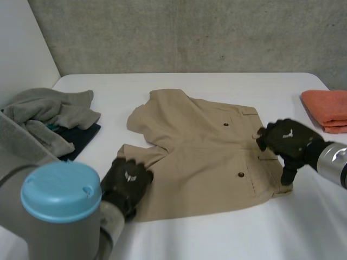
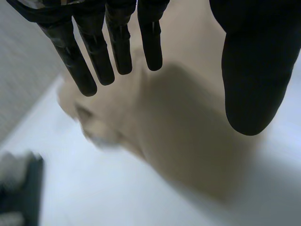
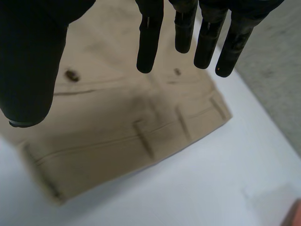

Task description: Fold the laundry.

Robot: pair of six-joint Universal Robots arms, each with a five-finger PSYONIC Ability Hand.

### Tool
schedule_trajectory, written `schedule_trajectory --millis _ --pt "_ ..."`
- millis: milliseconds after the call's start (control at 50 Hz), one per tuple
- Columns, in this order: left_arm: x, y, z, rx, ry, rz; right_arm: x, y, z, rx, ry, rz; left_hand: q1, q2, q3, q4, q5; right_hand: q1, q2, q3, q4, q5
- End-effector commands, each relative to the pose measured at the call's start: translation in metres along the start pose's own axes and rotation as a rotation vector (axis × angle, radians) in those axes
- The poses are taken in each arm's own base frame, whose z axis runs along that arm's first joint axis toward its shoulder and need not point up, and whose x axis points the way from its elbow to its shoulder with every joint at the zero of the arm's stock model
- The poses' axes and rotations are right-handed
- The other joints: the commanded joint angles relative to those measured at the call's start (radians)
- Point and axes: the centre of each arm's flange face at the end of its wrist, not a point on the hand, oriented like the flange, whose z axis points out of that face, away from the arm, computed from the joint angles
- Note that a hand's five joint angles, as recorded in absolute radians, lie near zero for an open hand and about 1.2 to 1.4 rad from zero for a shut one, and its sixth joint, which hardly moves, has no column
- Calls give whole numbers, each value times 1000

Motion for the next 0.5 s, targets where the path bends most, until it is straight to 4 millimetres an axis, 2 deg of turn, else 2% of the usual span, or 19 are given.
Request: schedule_trajectory --millis 20,200,280,300,320,360,400,500 --pt "6 26 4 -44 4 -5 -17 25 10 -25 1 -16 71 73 72 68 64 -148 79 74 78 81" --pt "14 37 21 -45 -5 6 -29 49 25 -36 -6 -6 123 126 125 121 117 25 252 246 251 254" --pt "15 37 27 -32 -12 5 -28 51 29 -33 -1 -9 419 421 421 416 412 307 534 528 532 535" --pt "15 37 28 -24 -16 3 -28 51 29 -32 -1 -10 534 536 535 531 527 383 610 604 608 611" --pt "15 34 31 -2 -27 -3 -28 52 30 -34 -1 -11 750 752 751 747 743 596 823 817 821 824" --pt "14 32 33 19 -40 -8 -27 52 31 -36 -1 -10 953 955 954 950 946 770 997 992 996 999" --pt "11 29 35 37 -69 -10 -26 52 31 -35 5 -11 954 956 955 951 947 875 1102 1097 1101 1104" --pt "3 18 37 73 -130 -8 -23 48 31 -23 17 -4 954 956 955 951 947 876 1103 1097 1101 1104"
